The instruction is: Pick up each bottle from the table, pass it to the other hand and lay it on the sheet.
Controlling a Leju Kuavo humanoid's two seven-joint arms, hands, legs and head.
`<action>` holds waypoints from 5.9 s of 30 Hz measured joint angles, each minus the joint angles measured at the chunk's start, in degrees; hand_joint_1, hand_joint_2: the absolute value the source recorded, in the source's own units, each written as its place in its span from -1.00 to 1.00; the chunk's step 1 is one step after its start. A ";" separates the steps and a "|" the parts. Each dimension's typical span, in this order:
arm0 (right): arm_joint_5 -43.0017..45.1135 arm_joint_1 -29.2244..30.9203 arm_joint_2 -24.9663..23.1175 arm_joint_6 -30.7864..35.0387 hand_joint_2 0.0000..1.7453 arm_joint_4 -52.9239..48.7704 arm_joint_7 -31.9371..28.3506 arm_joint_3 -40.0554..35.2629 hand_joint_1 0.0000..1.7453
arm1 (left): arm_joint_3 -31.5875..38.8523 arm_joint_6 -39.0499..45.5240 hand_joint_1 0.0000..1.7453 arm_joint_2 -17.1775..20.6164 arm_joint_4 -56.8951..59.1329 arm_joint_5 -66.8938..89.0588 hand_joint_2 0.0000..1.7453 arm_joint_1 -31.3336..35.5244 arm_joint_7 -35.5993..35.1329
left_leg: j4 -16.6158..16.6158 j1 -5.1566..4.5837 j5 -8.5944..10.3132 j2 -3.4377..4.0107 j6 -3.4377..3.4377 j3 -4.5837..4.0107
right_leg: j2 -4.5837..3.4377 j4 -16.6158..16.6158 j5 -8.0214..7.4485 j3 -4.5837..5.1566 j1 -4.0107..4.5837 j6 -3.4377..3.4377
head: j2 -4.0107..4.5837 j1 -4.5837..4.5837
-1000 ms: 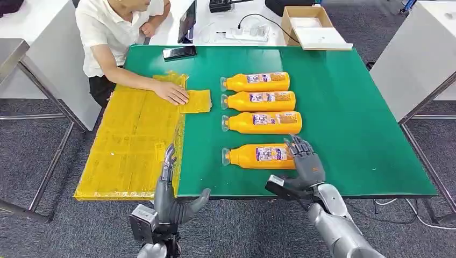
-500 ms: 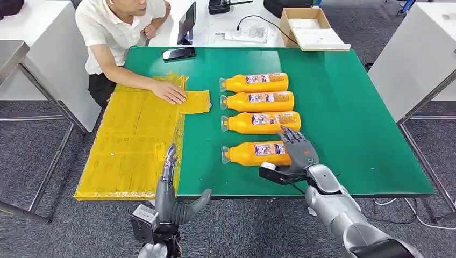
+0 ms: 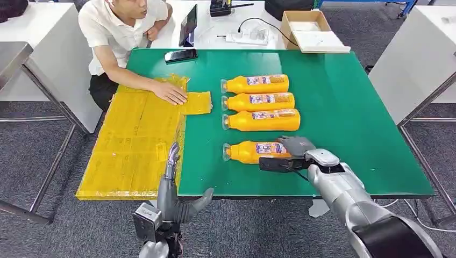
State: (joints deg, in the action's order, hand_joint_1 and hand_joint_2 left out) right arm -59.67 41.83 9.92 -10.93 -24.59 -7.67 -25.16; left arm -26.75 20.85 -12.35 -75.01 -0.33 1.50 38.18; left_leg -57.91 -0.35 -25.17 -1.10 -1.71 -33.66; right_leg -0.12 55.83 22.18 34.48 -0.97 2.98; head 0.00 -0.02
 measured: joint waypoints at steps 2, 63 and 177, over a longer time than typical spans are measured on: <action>0.80 0.09 0.26 -0.33 1.00 0.00 -0.70 -0.30 1.00 | 0.00 0.13 -1.00 0.00 0.00 0.02 1.00 0.04 0.00 | 0.00 0.00 -0.01 0.01 0.00 0.00 | -0.01 0.00 0.00 0.00 0.00 0.00 | 0.00 0.02; 34.60 -28.43 -14.25 16.98 1.00 -31.96 -20.74 -9.05 1.00 | 1.07 -19.06 -1.00 1.53 0.63 -21.92 1.00 -1.98 -8.96 | 0.02 0.20 -0.21 0.07 0.10 -0.64 | -0.08 0.01 0.13 0.58 0.17 -0.13 | 0.02 0.00; 48.17 -41.38 -19.48 45.97 -1.00 -38.91 -30.51 -3.96 -1.00 | 21.45 9.59 -1.00 2.16 27.93 15.13 1.00 18.19 -0.46 | 0.04 0.18 -0.35 -0.12 0.26 0.32 | 0.21 0.15 0.45 -0.32 0.17 -0.29 | 0.02 0.00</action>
State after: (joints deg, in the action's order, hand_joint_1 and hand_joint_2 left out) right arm -11.50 0.45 -9.55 35.04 -63.49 -38.18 -29.11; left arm -5.31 30.44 -10.19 -47.08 14.80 19.69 37.72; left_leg -57.88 -0.17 -25.52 -1.21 -1.44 -33.34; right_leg 0.09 55.98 22.64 34.16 -0.81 2.70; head 0.02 -0.02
